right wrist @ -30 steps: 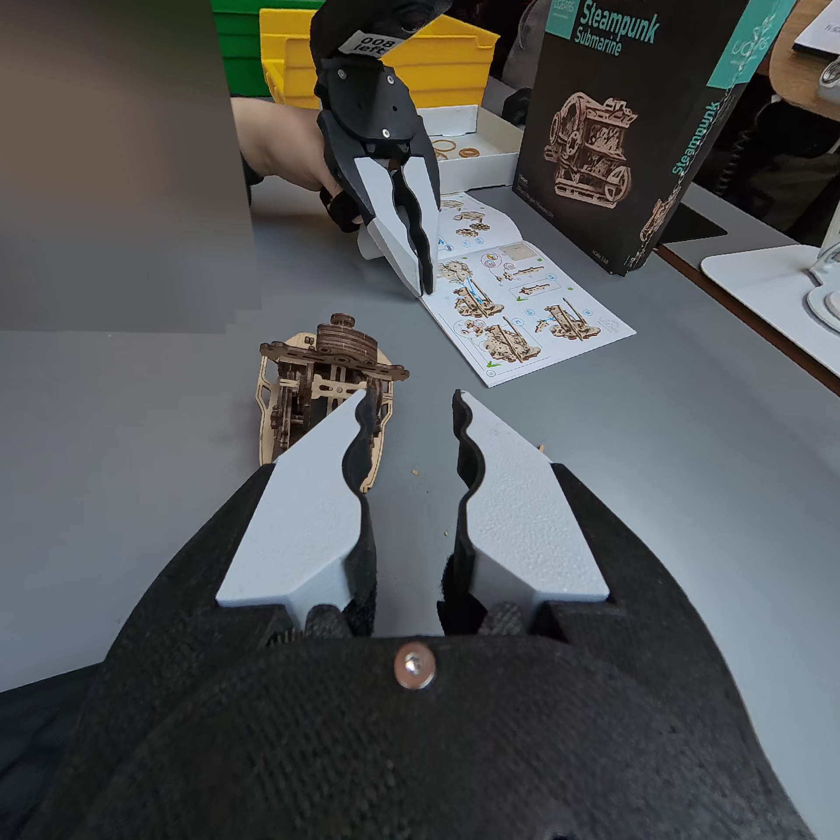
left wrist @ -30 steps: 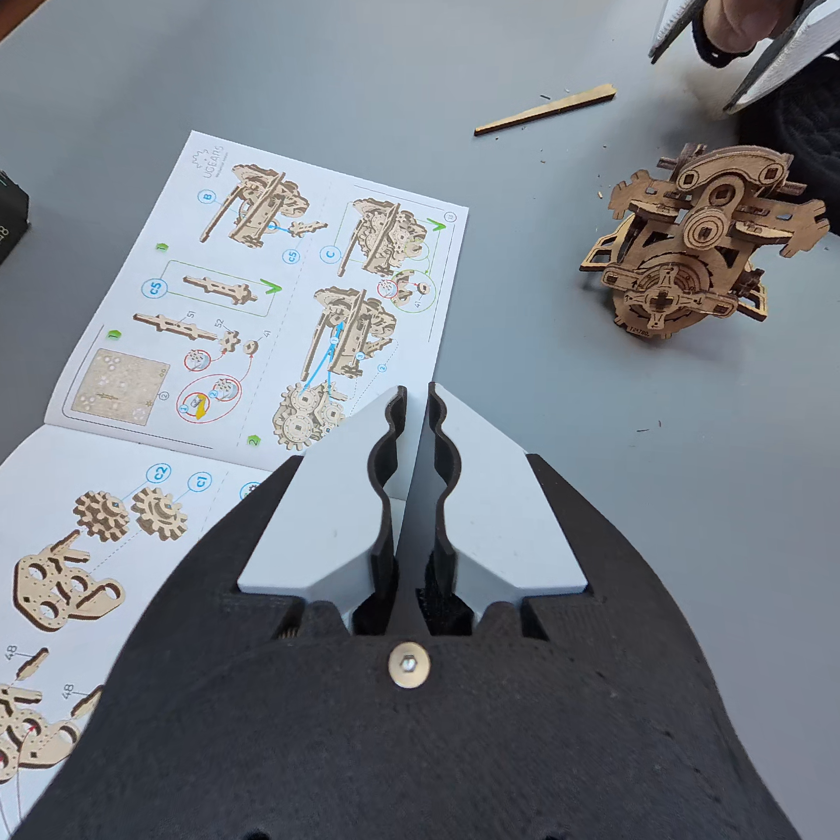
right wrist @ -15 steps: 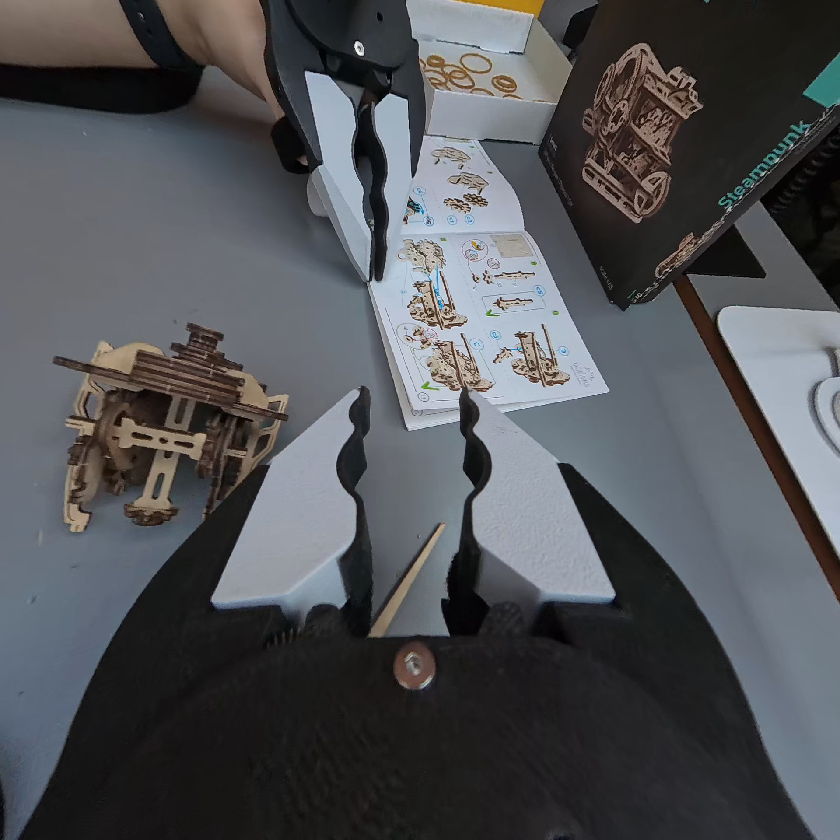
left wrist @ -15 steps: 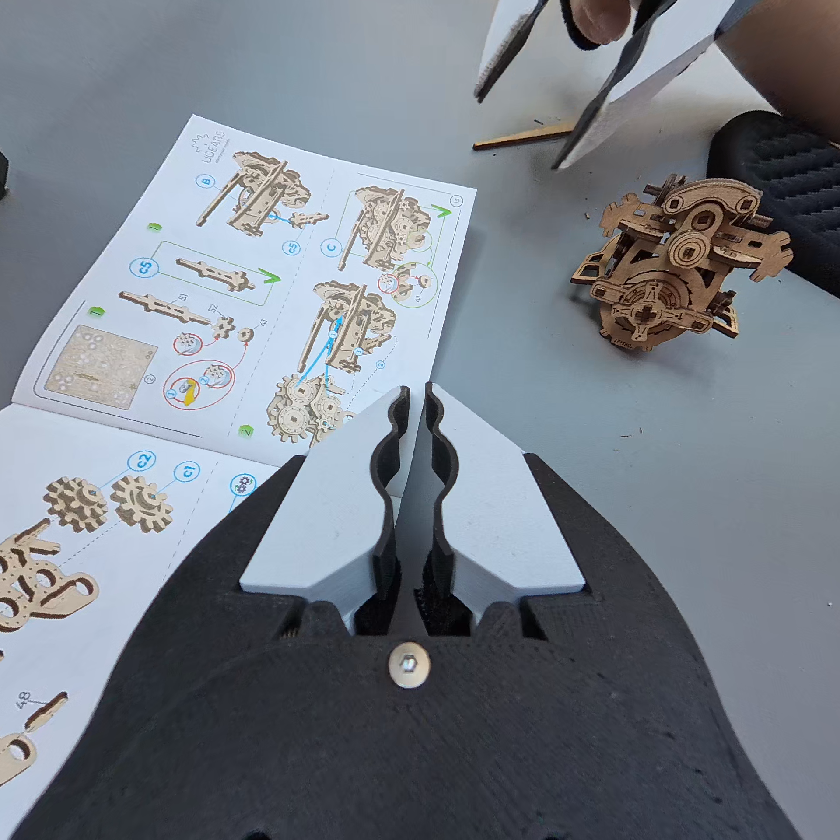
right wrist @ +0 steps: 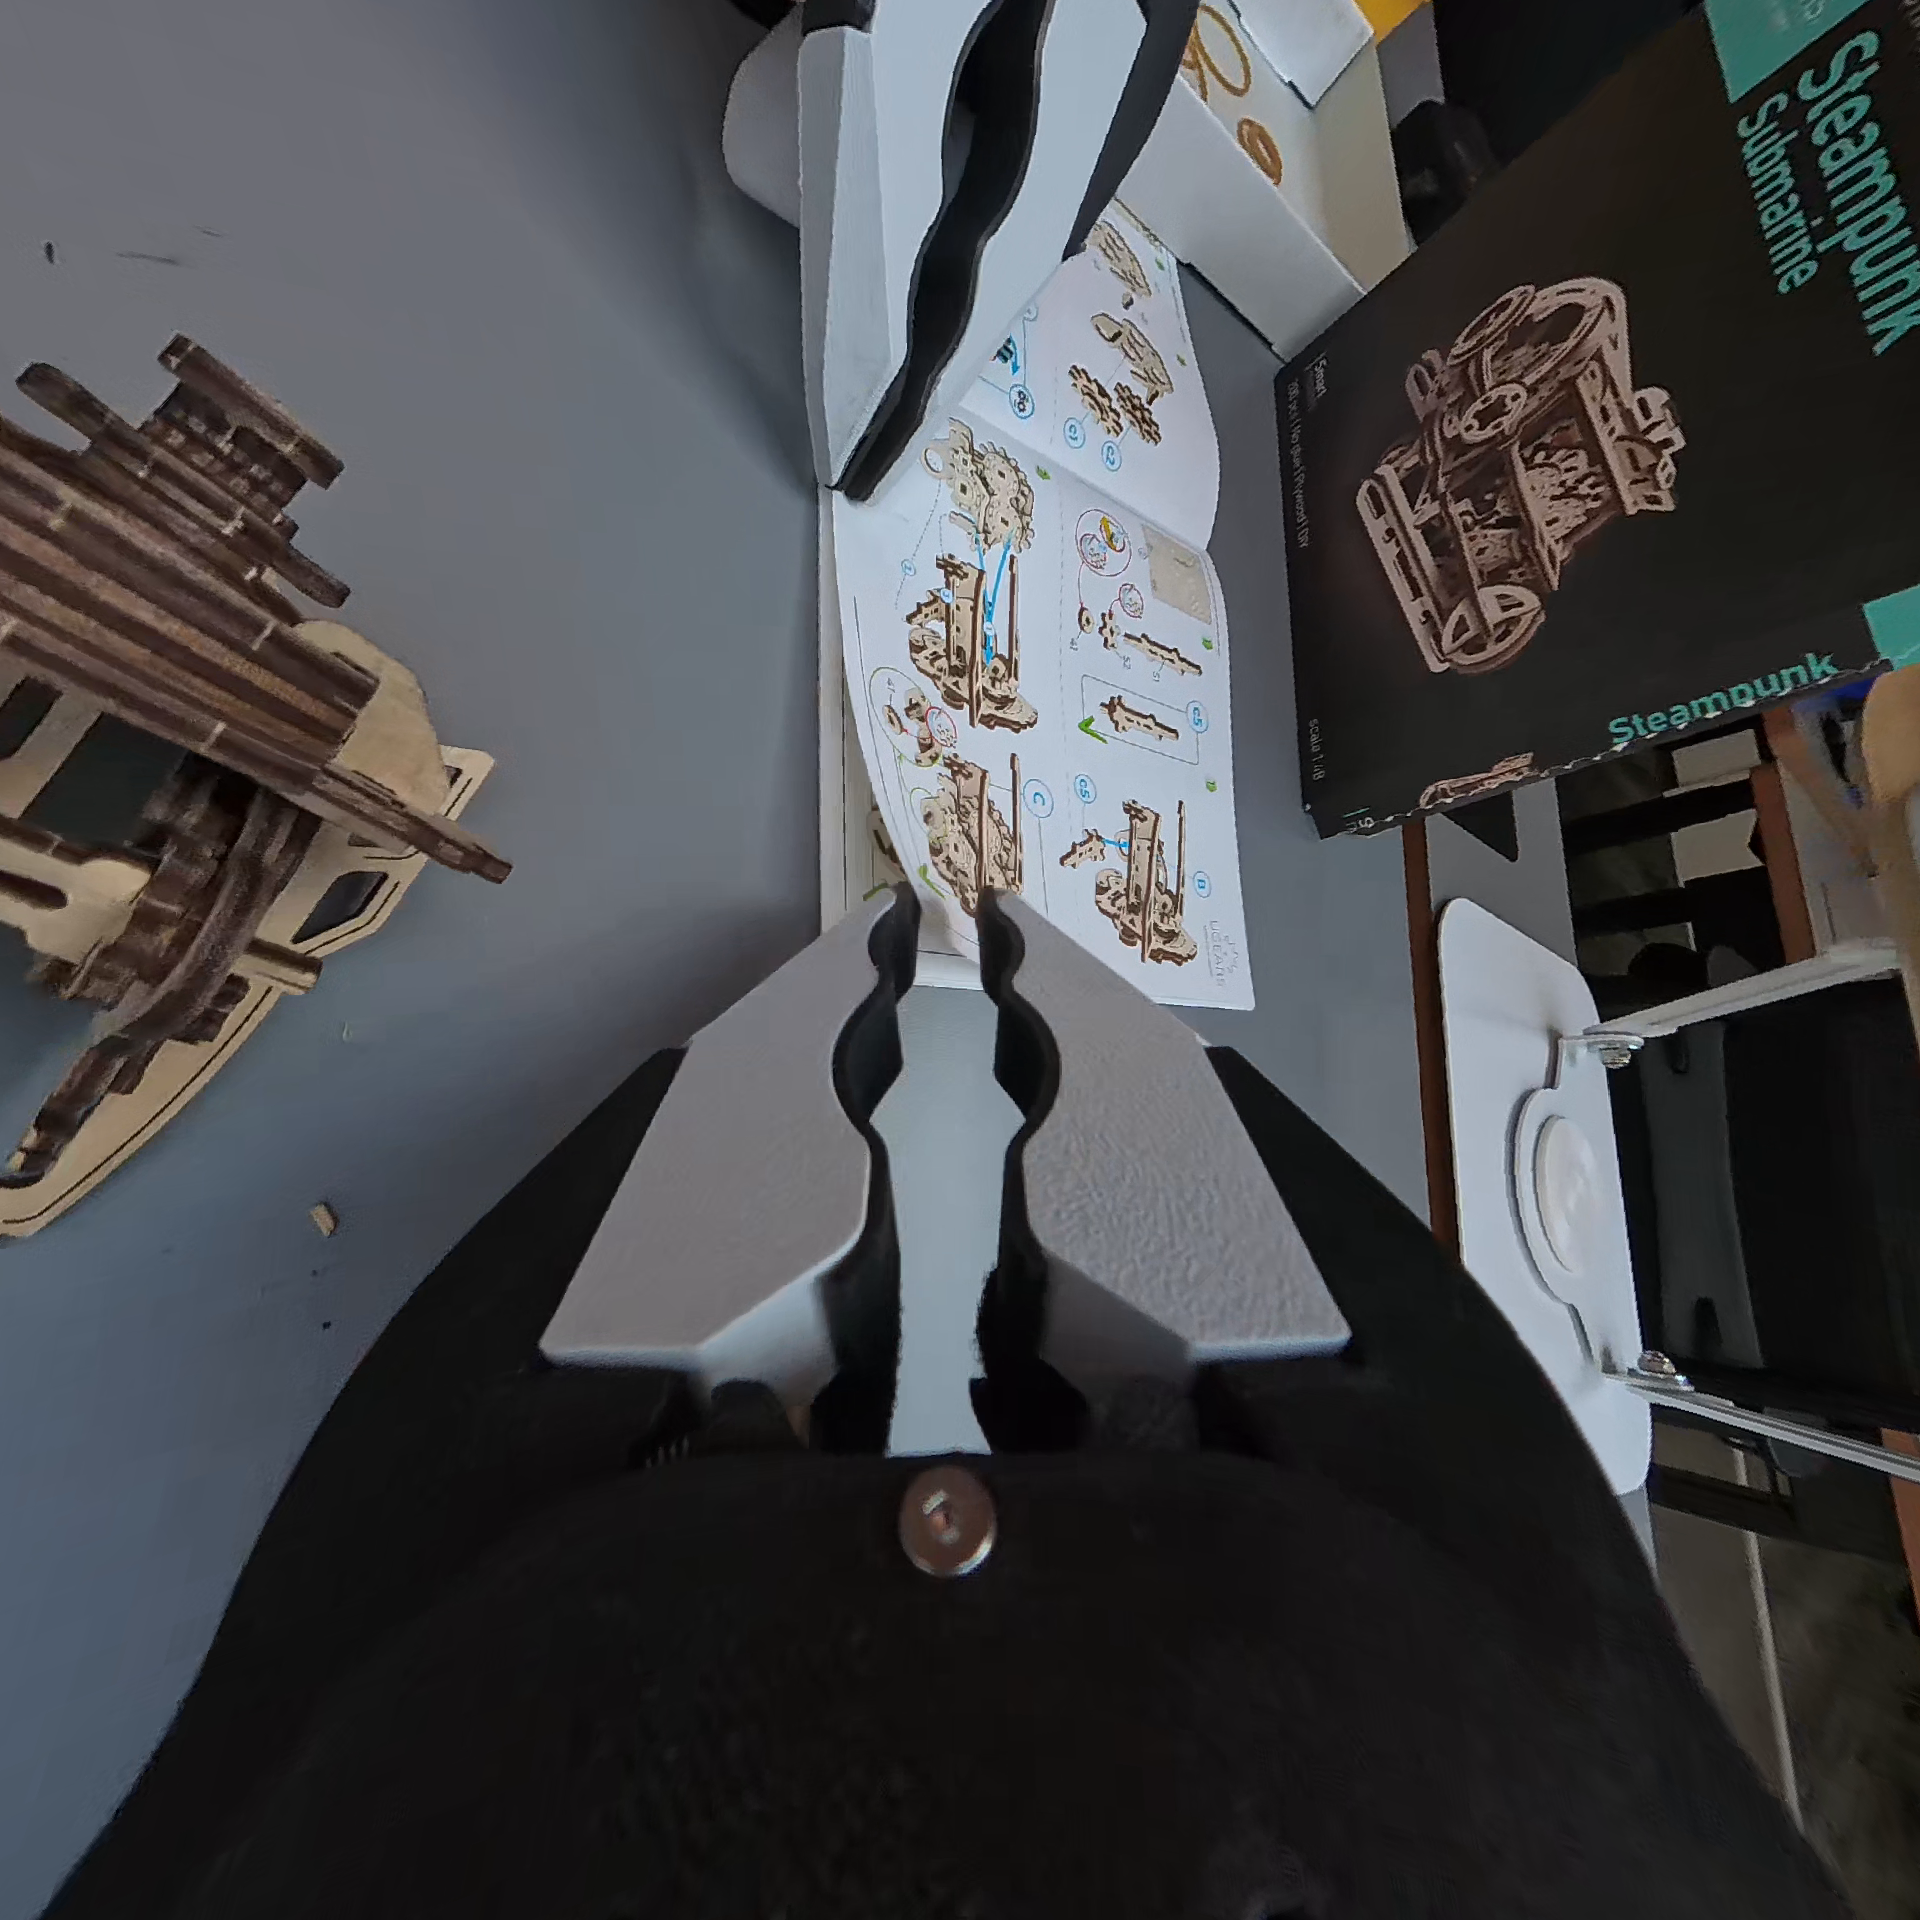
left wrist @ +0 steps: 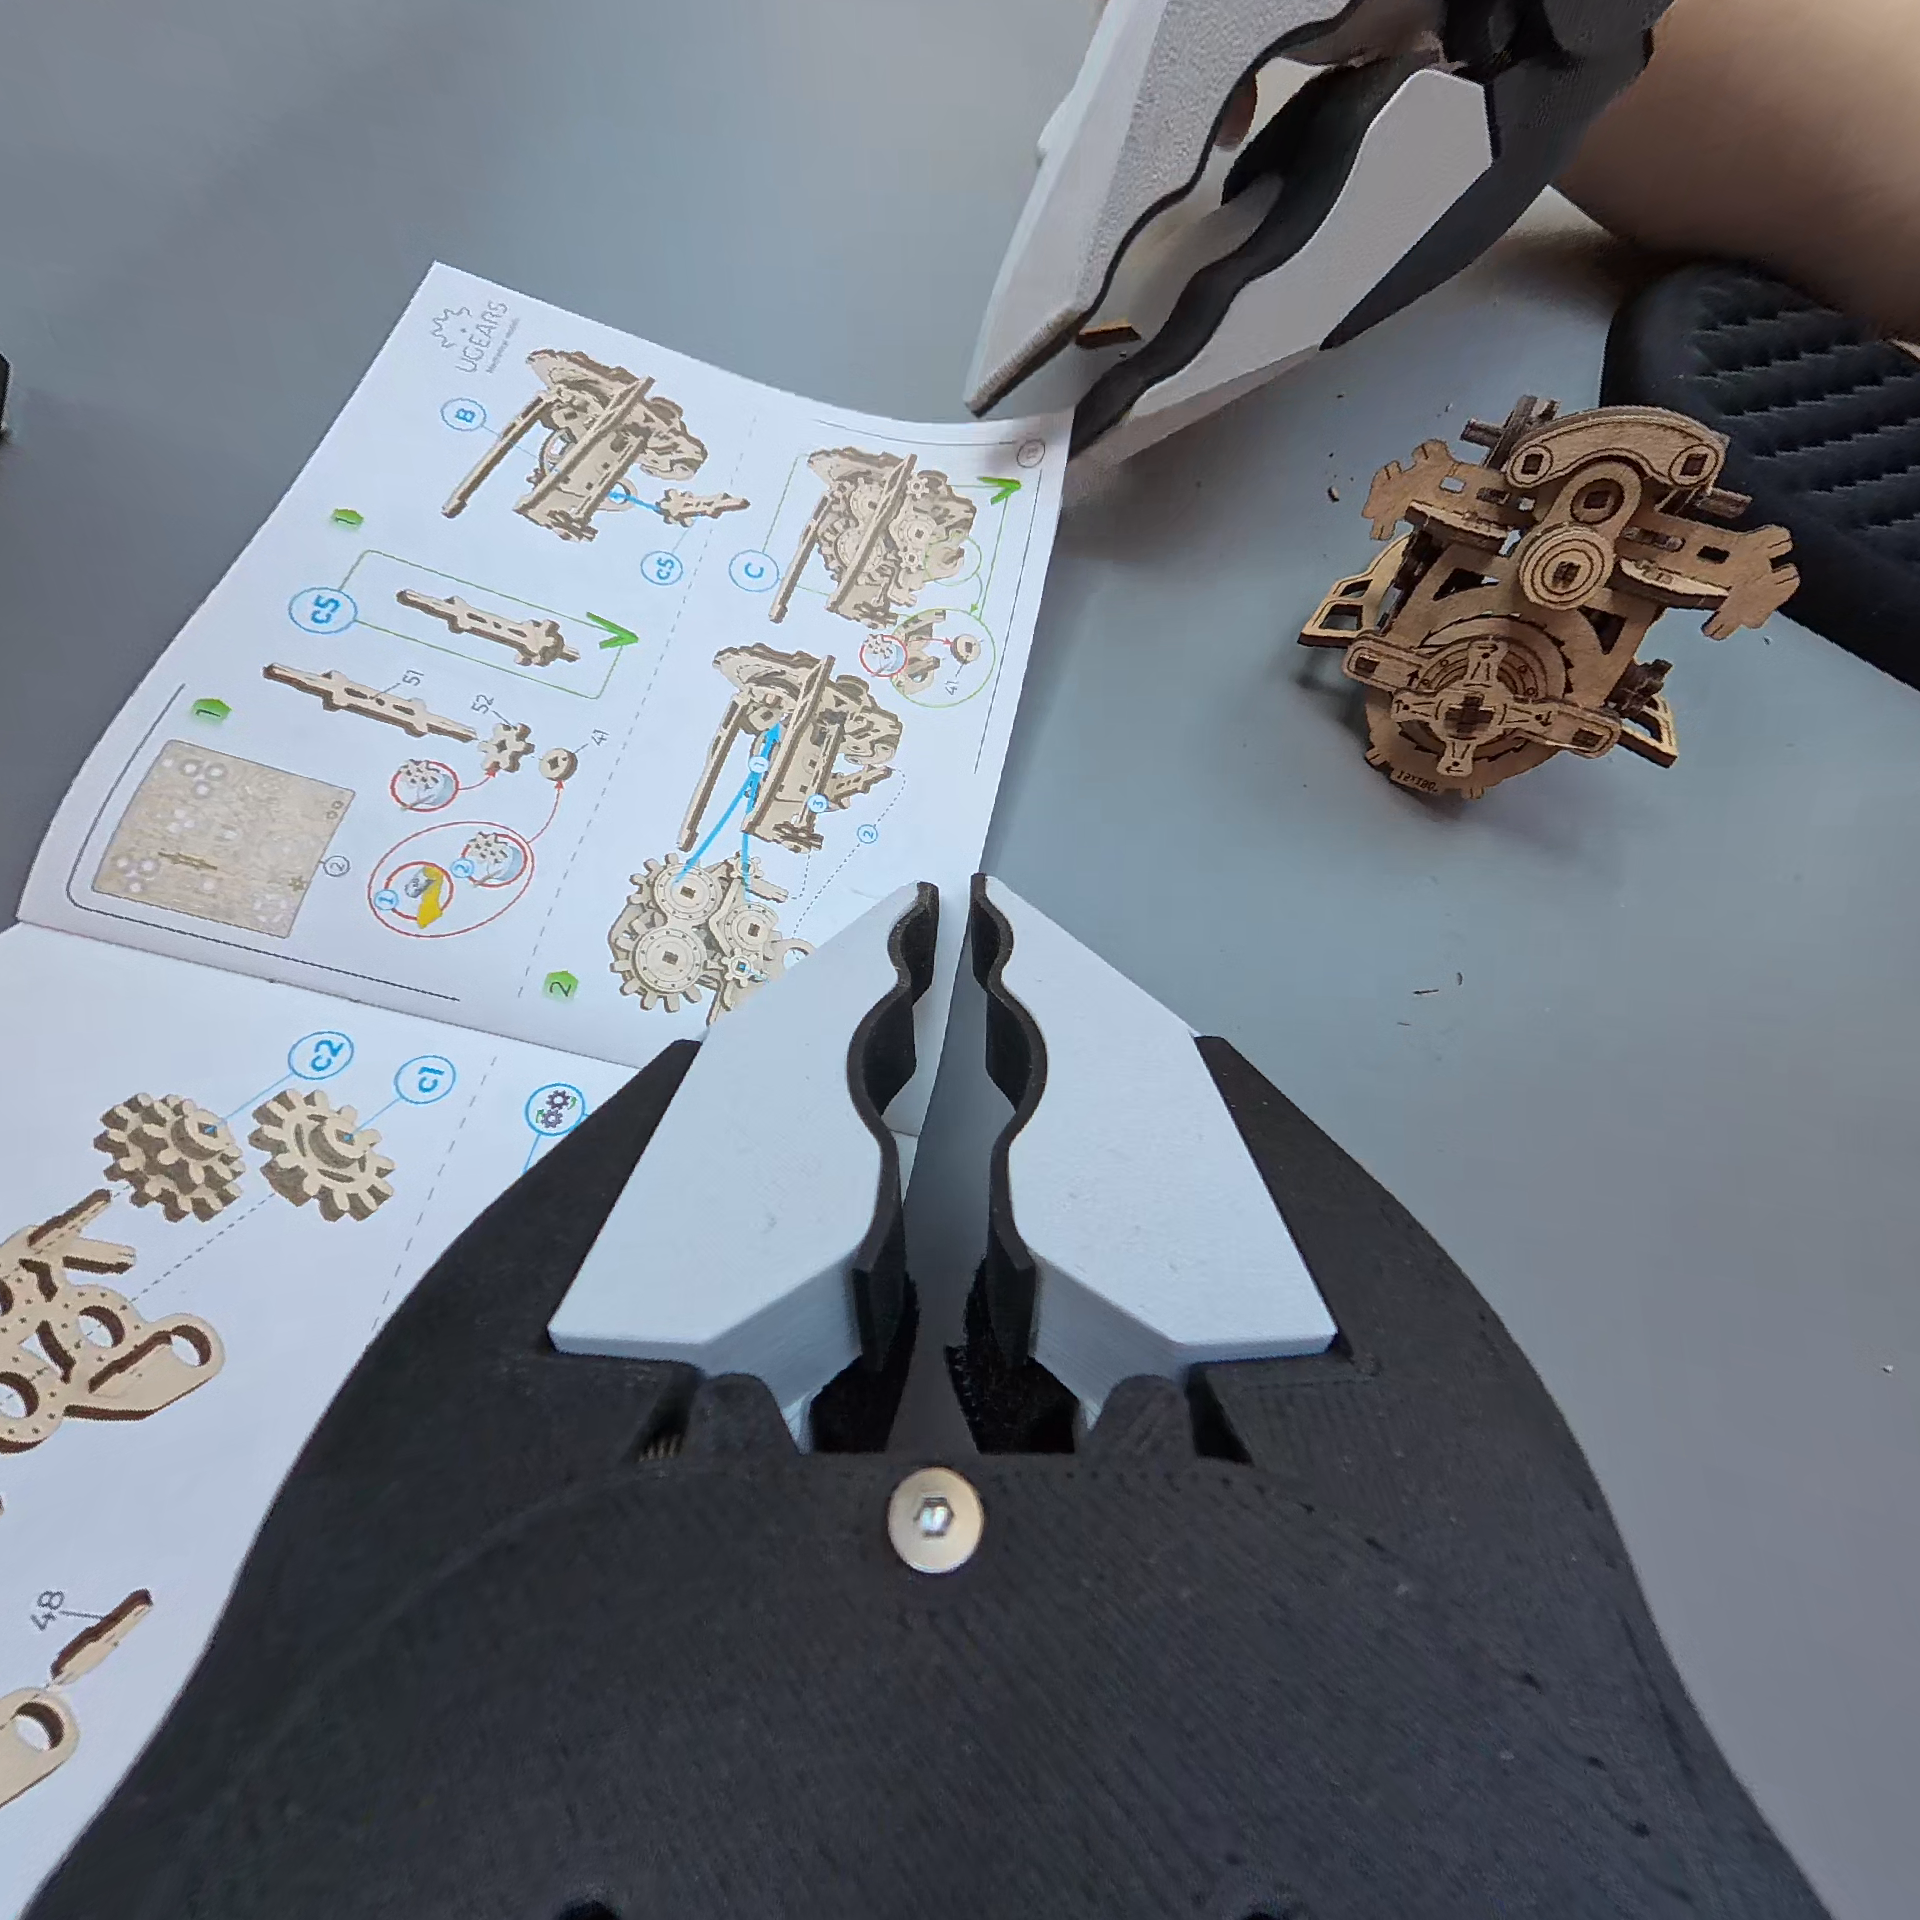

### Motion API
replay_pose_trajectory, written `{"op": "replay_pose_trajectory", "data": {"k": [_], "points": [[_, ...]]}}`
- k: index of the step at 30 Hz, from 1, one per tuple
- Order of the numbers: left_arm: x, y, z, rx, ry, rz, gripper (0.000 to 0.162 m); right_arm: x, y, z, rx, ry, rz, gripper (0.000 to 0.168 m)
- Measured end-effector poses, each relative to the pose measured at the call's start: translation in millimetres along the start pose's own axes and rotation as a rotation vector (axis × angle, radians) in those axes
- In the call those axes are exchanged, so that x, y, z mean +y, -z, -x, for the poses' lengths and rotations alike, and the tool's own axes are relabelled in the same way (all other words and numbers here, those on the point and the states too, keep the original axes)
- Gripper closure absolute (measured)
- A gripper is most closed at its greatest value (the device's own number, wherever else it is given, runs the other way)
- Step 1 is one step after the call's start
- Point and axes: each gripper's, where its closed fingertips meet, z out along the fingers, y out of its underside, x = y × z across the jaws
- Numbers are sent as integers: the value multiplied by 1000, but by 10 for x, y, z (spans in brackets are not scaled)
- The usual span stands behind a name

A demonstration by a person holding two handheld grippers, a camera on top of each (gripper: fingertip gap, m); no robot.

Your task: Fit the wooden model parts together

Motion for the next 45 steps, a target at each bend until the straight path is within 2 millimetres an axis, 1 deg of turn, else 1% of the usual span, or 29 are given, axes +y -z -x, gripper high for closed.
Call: {"op": "replay_pose_trajectory", "data": {"k": [1, 3, 4, 6, 8, 9, 12, 15, 17, 20, 21, 22, 23, 24, 25, 26, 27, 29, 30, 31, 33, 35, 36, 39, 40, 43, 45], "points": [[0, 1, -1, 0, -2, 0, 158, -20, 5, -23, 27, 19, -10, 168], [2, 7, -20, 6, -12, -1, 155, -37, 3, -16, 40, 36, -11, 168], [-8, 11, -37, 11, -12, -8, 149, -29, -6, 14, 26, 37, -5, 168], [-73, 24, -55, 2, -7, -39, 131, -30, -21, 70, 10, 44, -3, 168], [-200, 27, -121, -14, -23, -81, 113, -75, -16, 102, 1, 55, -15, 168], [-277, 14, -152, -37, -41, -103, 110, -108, -9, 106, -1, 58, -21, 168], [-472, -77, -214, -145, -135, -134, 115, -225, 12, 105, -12, 55, -44, 168], [-577, -182, -238, -241, -208, -127, 121, -269, 16, 81, -19, 37, -33, 168], [-596, -241, -237, -278, -228, -111, 126, -283, 24, 67, -18, 34, -31, 168], [-520, -345, -231, -306, -256, -45, 133, -324, 46, 12, 0, -1, -38, 168], [-499, -367, -218, -319, -261, -32, 138, -348, 53, 2, -4, -25, -46, 168], [-493, -376, -203, -333, -263, -29, 144, -374, 57, -5, -9, -49, -56, 164], [-502, -365, -177, -350, -259, -37, 155, -409, 65, -29, -1, -76, -75, 156], [-527, -334, -140, -371, -240, -58, 162, -448, 83, -78, 19, -105, -104, 148], [-564, -279, -91, -393, -200, -97, 162, -483, 115, -143, 44, -141, -140, 141], [-601, -205, -42, -406, -142, -146, 162, -518, 163, -210, 64, -187, -184, 138], [-633, -105, 13, -417, -73, -202, 162, -533, 218, -293, 94, -240, -230, 139], [-685, 174, 148, -453, 71, -342, 162, -443, 322, -517, 196, -359, -279, 142], [-696, 339, 222, -472, 140, -414, 162, -366, 327, -588, 222, -414, -276, 144], [-697, 502, 290, -489, 201, -484, 162, -279, 274, -596, 205, -474, -245, 146], [-668, 823, 415, -529, 307, -615, 162, -164, 69, -455, 88, -574, -167, 148], [-649, 1095, 478, -551, 364, -735, 162, -112, -130, -273, -23, -601, -99, 151], [-646, 1190, 481, -551, 374, -778, 162, -81, -207, -197, -63, -600, -59, 152], [-605, 1333, 462, -589, 357, -807, 162, -19, -318, 19, -168, -585, 28, 155], [-594, 1370, 457, -617, 339, -805, 162, -35, -315, 7, -158, -583, 14, 159], [-557, 1440, 438, -668, 313, -790, 162, -19, -310, 13, -149, -556, 22, 159], [-487, 1467, 445, -696, 325, -779, 162, -19, -308, 13, -140, -544, 24, 159]]}}
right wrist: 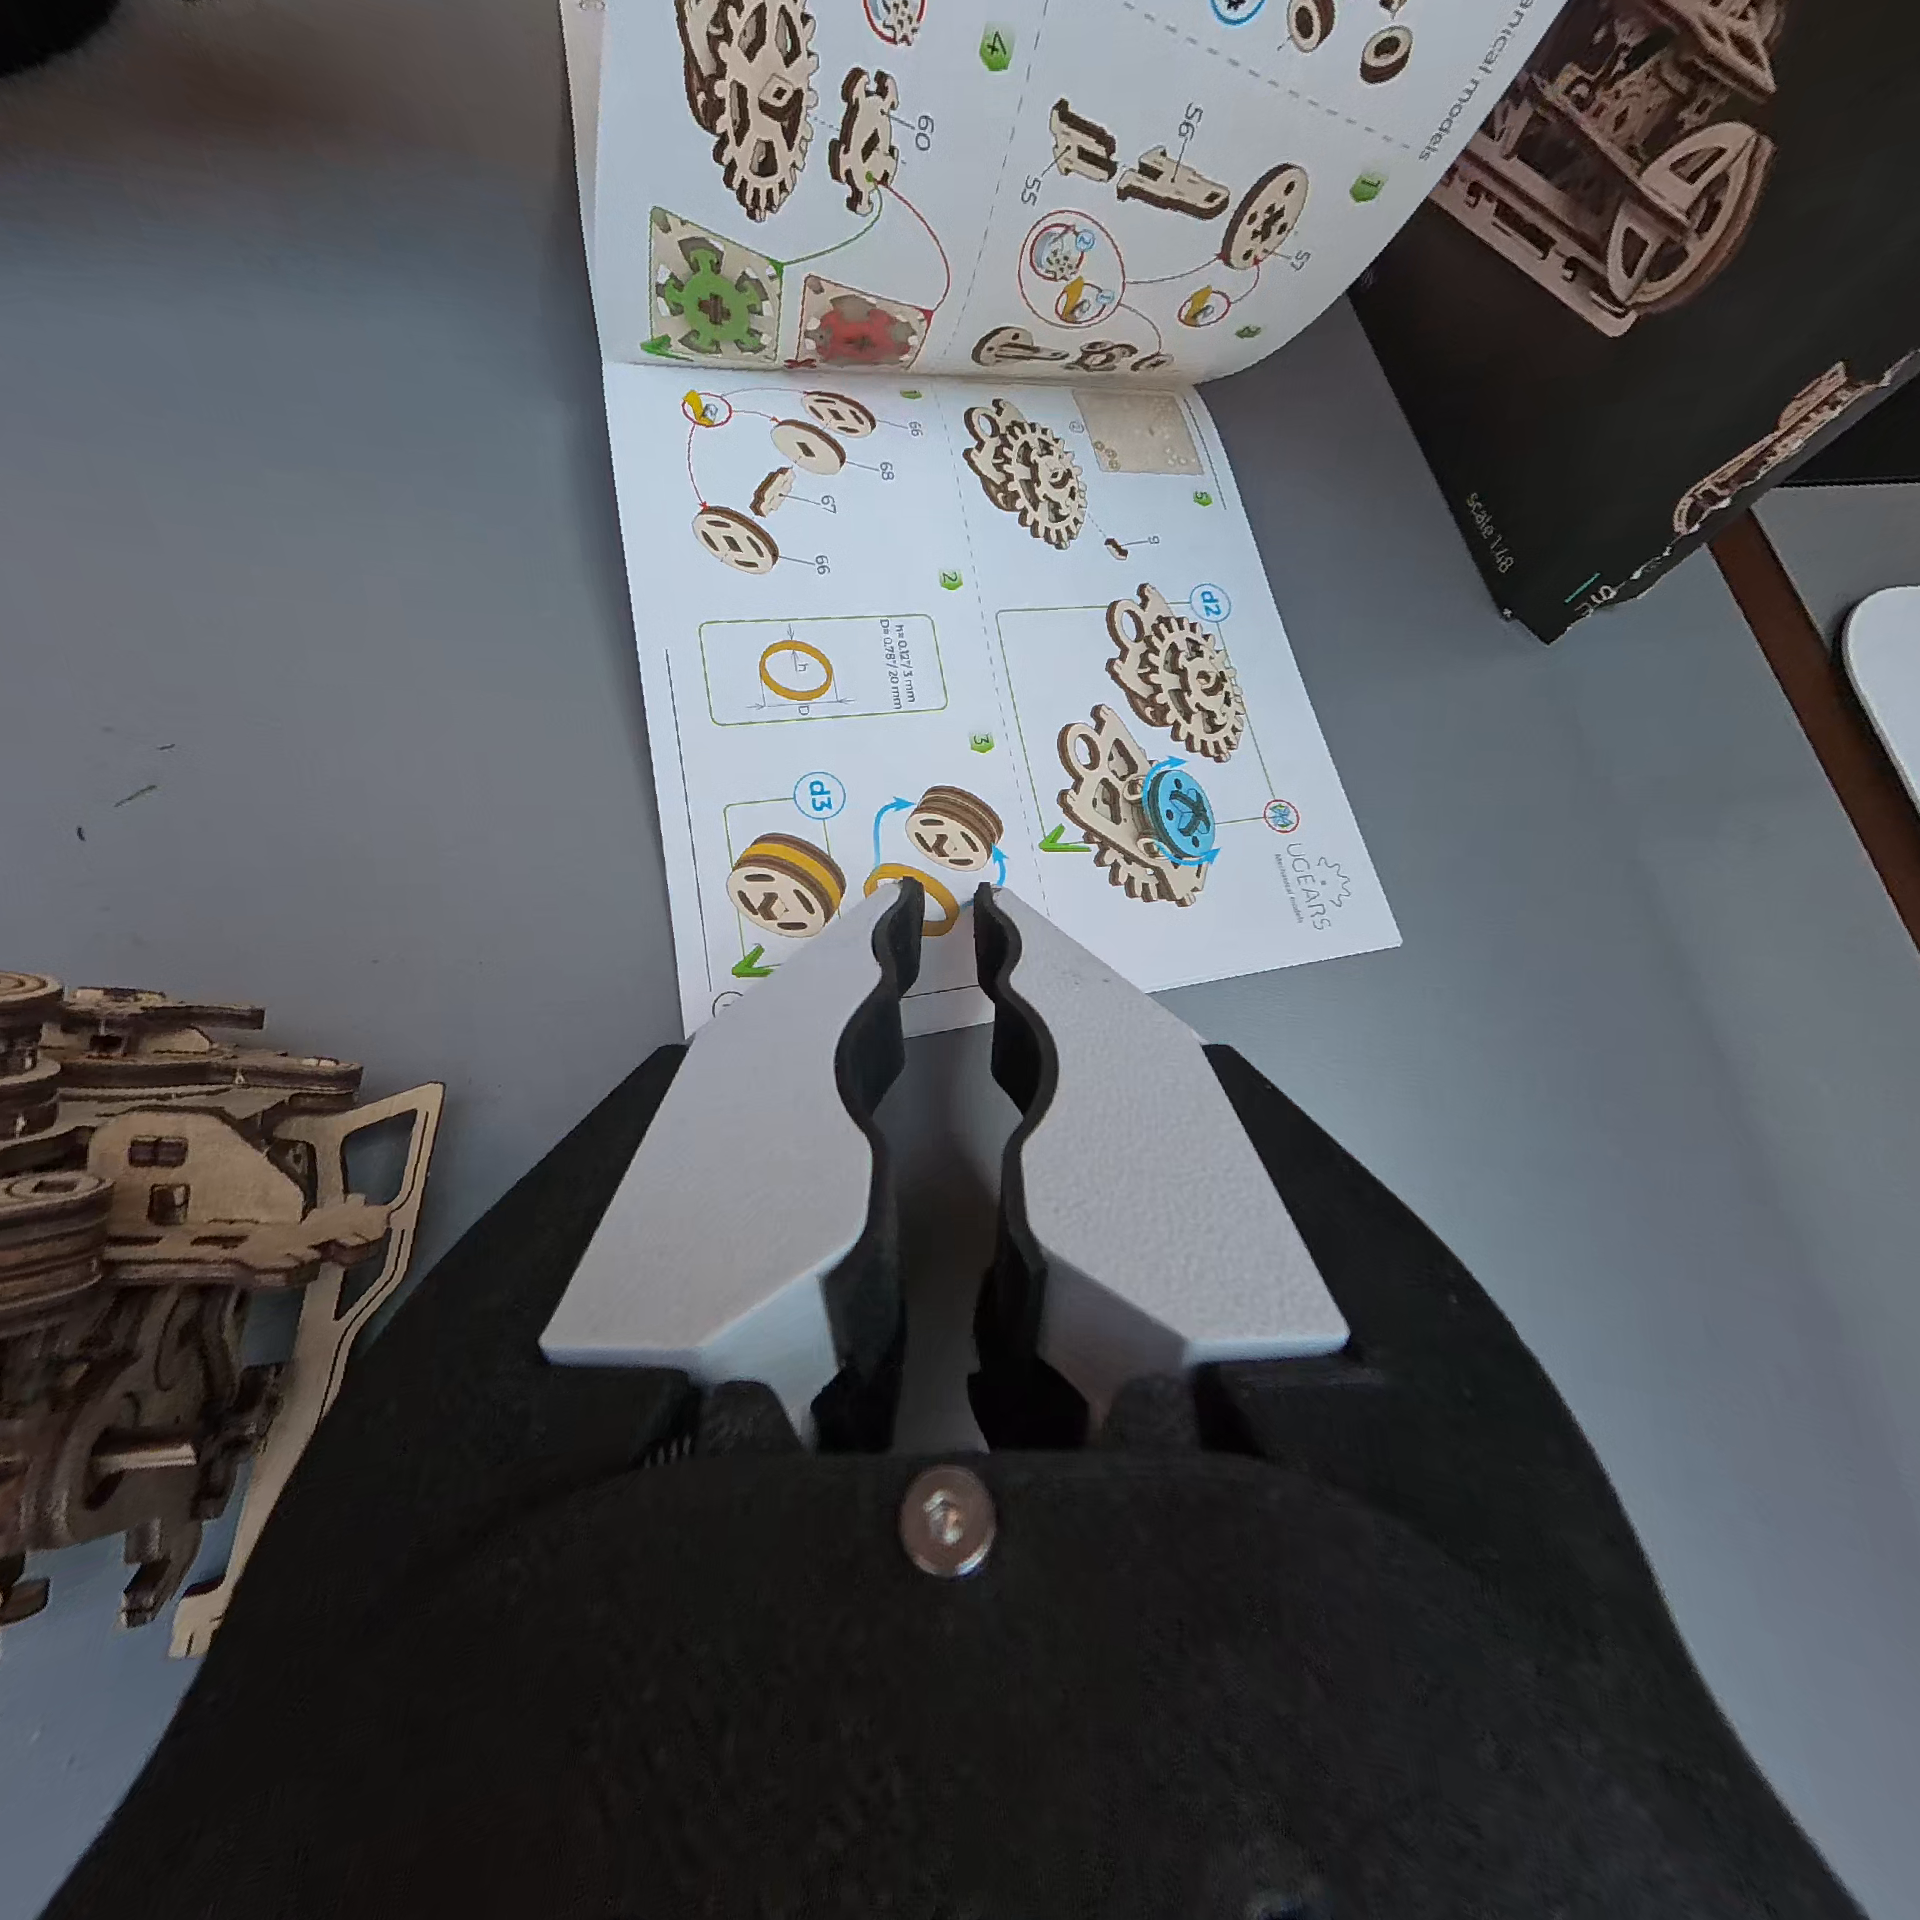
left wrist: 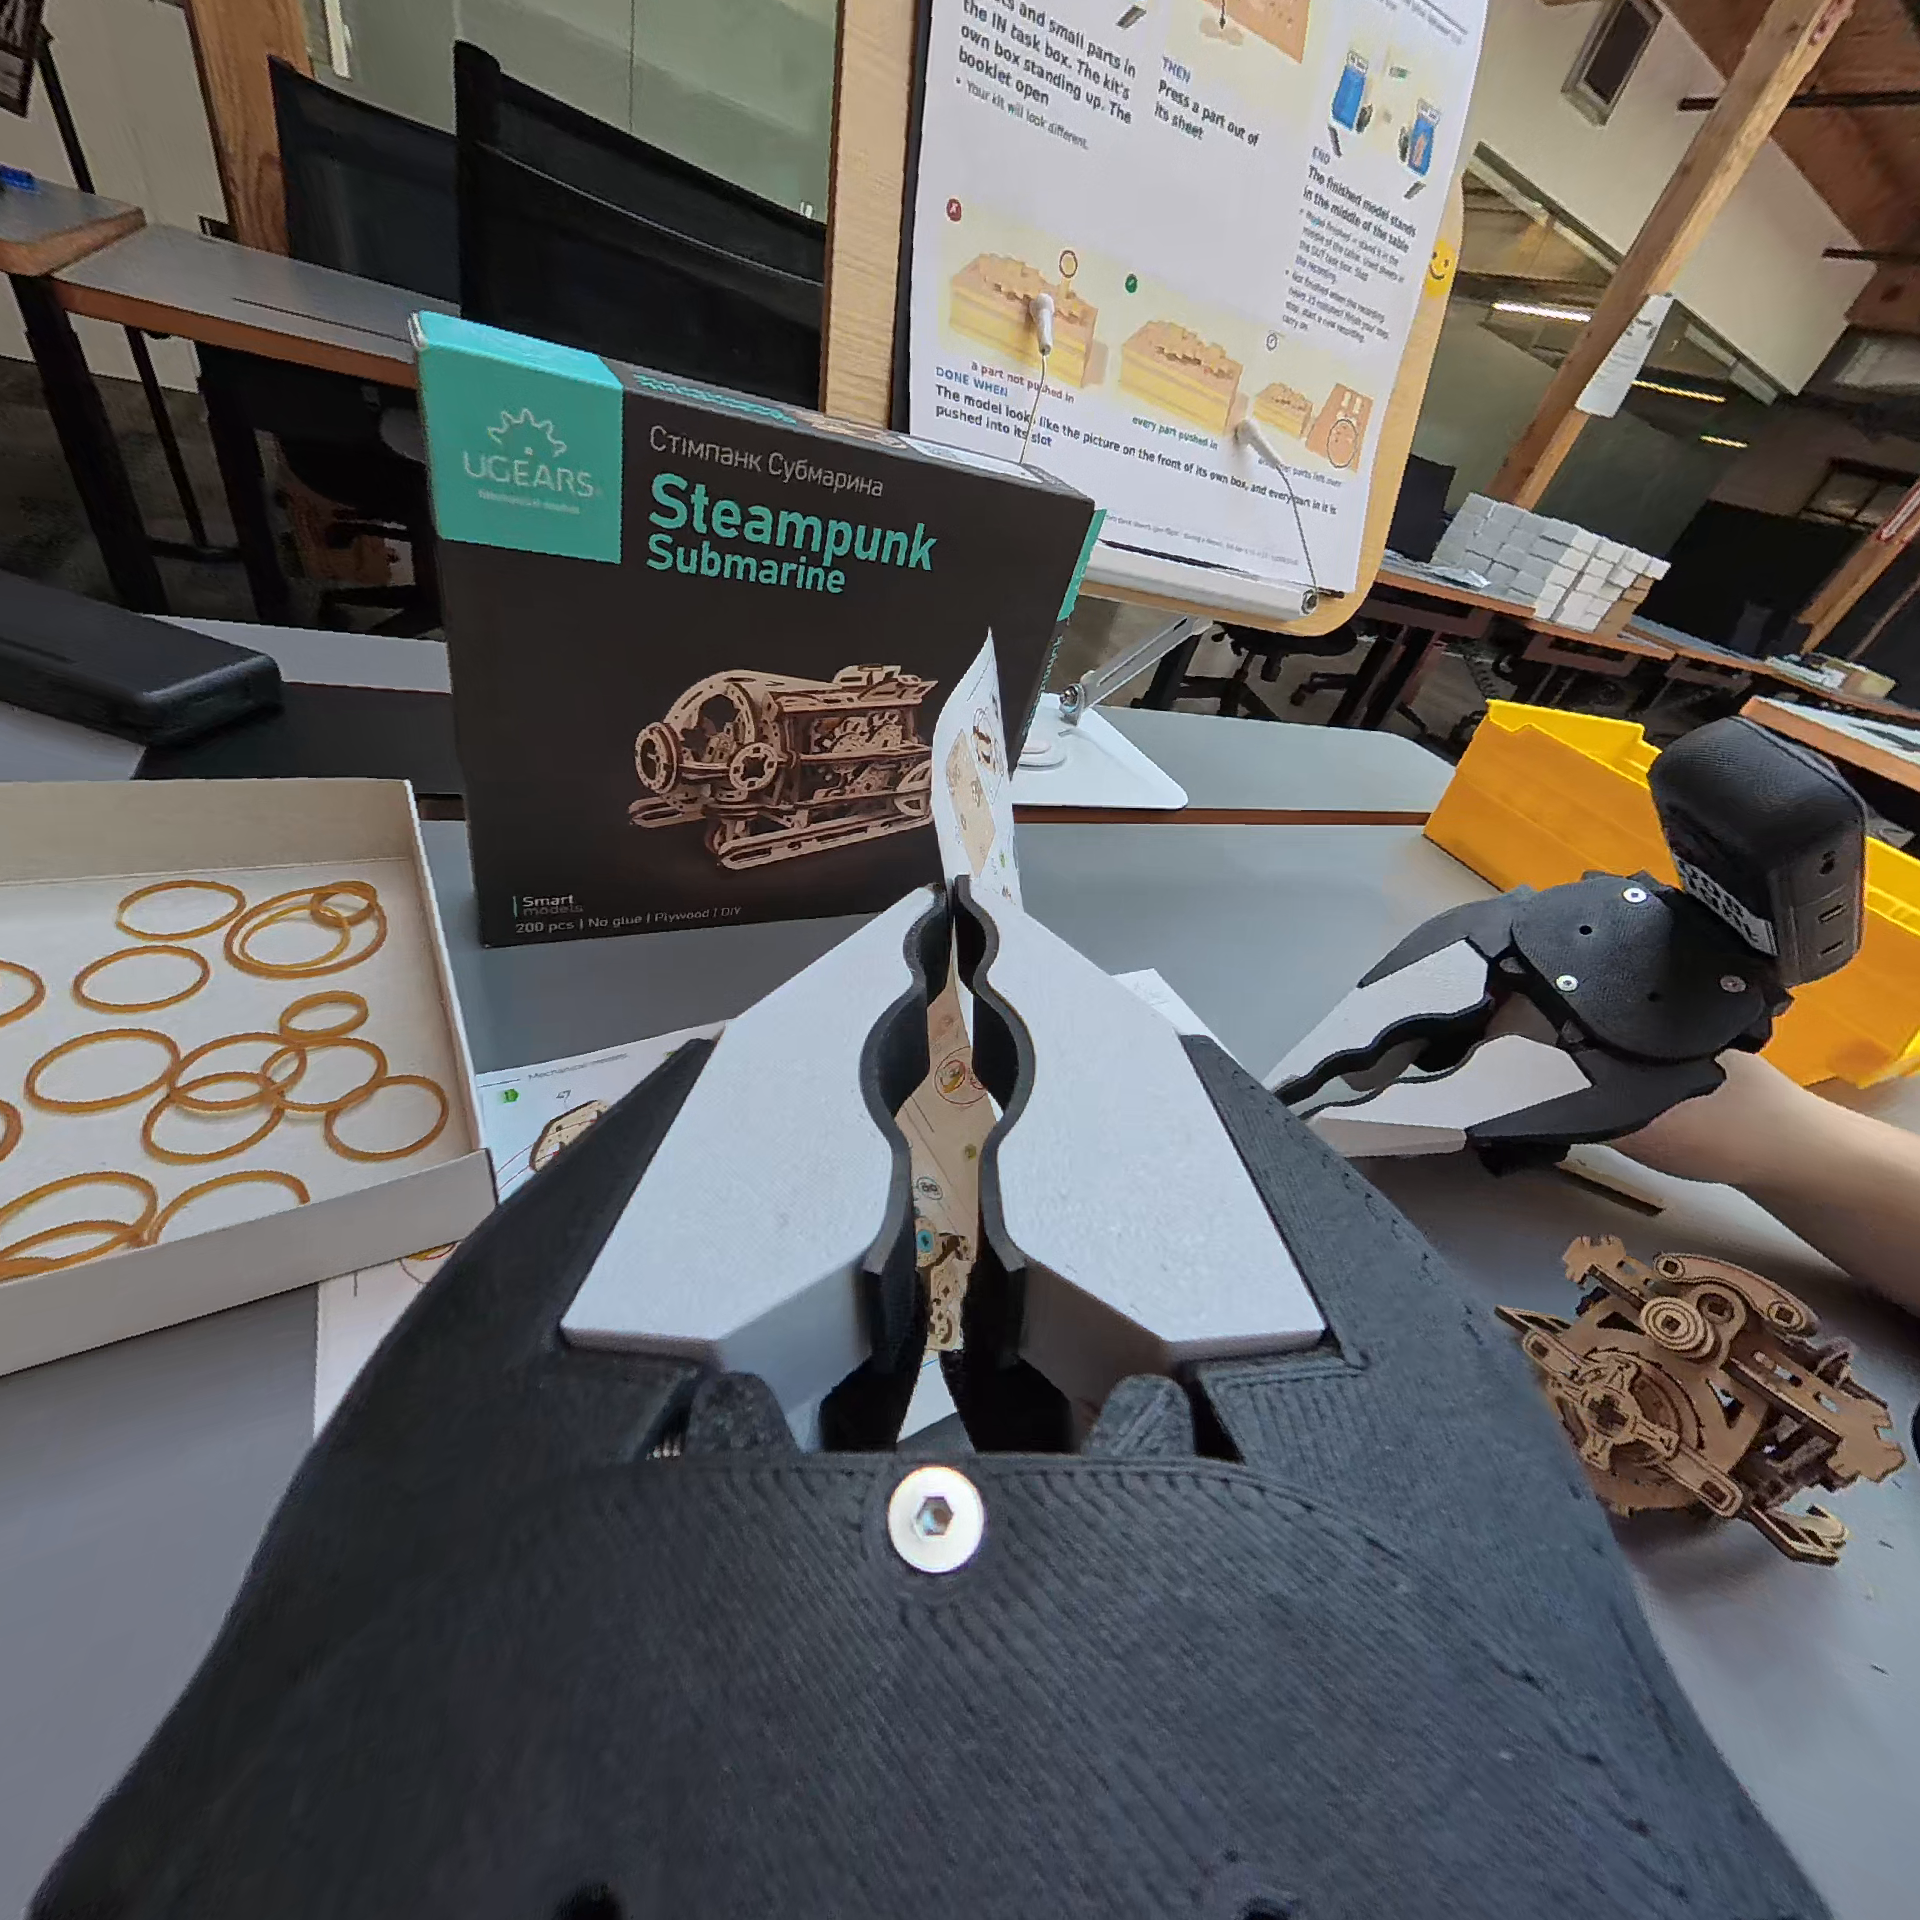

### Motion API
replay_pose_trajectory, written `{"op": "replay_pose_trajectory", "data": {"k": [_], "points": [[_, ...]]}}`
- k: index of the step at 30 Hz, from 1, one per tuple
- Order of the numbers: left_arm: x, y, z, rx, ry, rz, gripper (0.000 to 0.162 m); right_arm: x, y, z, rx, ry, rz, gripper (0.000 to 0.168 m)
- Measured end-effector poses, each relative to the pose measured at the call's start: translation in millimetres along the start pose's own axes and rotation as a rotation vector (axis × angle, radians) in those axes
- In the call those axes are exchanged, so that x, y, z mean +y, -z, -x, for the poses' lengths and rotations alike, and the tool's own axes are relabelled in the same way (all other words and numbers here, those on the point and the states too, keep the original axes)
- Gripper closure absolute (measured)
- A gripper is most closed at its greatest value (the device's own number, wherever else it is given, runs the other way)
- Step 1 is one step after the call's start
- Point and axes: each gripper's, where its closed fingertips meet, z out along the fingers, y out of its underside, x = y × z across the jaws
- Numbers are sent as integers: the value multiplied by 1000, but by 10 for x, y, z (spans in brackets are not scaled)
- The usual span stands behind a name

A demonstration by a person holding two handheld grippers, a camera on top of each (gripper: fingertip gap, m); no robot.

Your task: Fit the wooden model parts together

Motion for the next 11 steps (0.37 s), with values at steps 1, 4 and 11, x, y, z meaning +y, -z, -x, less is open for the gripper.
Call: {"op": "replay_pose_trajectory", "data": {"k": [1, 4, 11], "points": [[18, 27, 32, -19, -1, 2, 162, 1, 0, 0, 7, 10, 0, 159], [46, 113, 132, -76, -11, -4, 162, 0, 2, 3, 31, 42, -1, 160], [12, 274, 325, -182, -41, -15, 162, 4, 10, 3, 69, 80, 0, 163]]}}
